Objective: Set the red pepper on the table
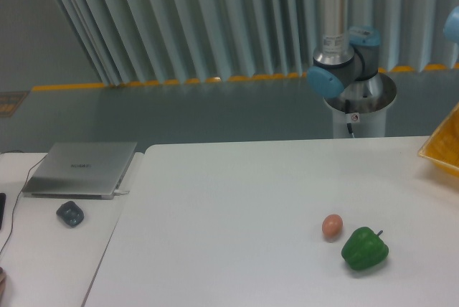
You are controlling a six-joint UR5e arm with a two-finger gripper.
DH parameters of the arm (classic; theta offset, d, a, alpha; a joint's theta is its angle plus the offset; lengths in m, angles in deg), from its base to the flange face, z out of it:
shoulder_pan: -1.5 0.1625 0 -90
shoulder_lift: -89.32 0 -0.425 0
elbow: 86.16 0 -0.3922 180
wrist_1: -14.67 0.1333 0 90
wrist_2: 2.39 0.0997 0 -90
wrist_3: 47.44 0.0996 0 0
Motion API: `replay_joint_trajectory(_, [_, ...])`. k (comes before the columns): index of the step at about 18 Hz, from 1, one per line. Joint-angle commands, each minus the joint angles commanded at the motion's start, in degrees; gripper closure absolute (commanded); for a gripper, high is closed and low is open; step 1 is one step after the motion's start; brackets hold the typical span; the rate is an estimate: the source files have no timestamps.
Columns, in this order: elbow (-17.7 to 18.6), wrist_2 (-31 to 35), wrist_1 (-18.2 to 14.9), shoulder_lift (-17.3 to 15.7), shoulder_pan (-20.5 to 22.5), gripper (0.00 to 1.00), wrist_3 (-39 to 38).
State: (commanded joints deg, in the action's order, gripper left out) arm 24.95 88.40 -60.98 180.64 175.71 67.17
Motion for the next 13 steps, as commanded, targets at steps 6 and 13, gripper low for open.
replay_joint_trajectory(6, [-8.8,-3.2,-9.1,-2.4,-4.9,0.55,-7.4])
replay_joint_trajectory(13, [-10.0,-7.7,-3.7,-0.4,-18.4,0.55,-29.0])
